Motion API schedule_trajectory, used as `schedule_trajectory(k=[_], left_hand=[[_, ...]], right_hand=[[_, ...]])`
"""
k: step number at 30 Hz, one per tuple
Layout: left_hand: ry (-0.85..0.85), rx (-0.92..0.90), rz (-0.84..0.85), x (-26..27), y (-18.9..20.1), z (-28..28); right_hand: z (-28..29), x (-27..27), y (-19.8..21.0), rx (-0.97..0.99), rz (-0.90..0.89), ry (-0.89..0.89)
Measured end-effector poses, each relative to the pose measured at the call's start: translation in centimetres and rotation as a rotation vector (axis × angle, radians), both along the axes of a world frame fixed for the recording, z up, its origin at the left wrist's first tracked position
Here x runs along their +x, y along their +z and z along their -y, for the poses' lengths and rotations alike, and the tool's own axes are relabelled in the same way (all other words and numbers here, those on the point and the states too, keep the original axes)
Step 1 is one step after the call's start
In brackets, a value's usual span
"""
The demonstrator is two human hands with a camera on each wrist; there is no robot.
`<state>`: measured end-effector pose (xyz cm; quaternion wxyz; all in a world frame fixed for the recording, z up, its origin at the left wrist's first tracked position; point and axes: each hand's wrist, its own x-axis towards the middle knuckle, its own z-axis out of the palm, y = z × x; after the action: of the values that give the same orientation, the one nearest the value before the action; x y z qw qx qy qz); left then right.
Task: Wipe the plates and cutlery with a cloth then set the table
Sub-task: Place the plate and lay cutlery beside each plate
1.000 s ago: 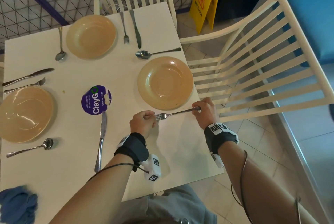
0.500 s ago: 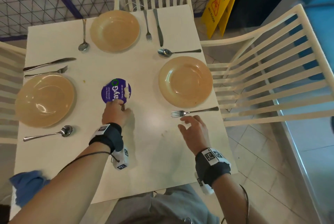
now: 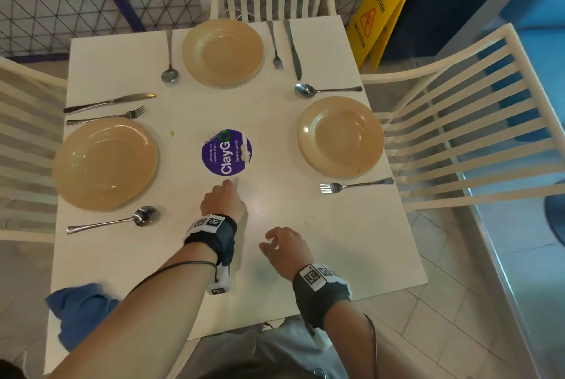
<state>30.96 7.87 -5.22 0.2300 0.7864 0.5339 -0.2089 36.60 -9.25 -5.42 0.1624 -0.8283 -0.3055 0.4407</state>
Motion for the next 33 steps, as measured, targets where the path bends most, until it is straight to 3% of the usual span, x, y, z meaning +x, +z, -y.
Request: schedule_trajectory(k=[6,13,16,18,22,27,33], left_hand=[[0.121,-0.132,0.22,-3.1,0.3,-1.3],[0.51,-0.48,0.765,-4.1,4.4,-1.2],[0.617,-0.616,0.966,-3.6,6.4,-0.2],[0.645,-0.651,1.032,-3.4,6.8,0.3],[0.578,-0.654,0.975,-3.3,6.4,1.3],[0.26,-0.535,0.675,-2.2,4.4,3.4],[-0.001,-0.368,0.566,1.8,2.5,8.5]], right_hand=[[-0.6,-1.8,-0.2,-0.007,-0.078,-0.051],[0.0,-0.8,1.1,0.034,-0.404,-0.13],[1.3,1.4,2.5,0.139,-0.619,-0.305],[2.5,3.1,3.2,0.215,-0.64,-0.4],[5.1,7.0,3.4,0.279,-0.54,-0.538],[8.3,11.8,2.5,0.264,-0.521,-0.685],[11.1,16.3,0.3,0.174,-0.496,-0.801]])
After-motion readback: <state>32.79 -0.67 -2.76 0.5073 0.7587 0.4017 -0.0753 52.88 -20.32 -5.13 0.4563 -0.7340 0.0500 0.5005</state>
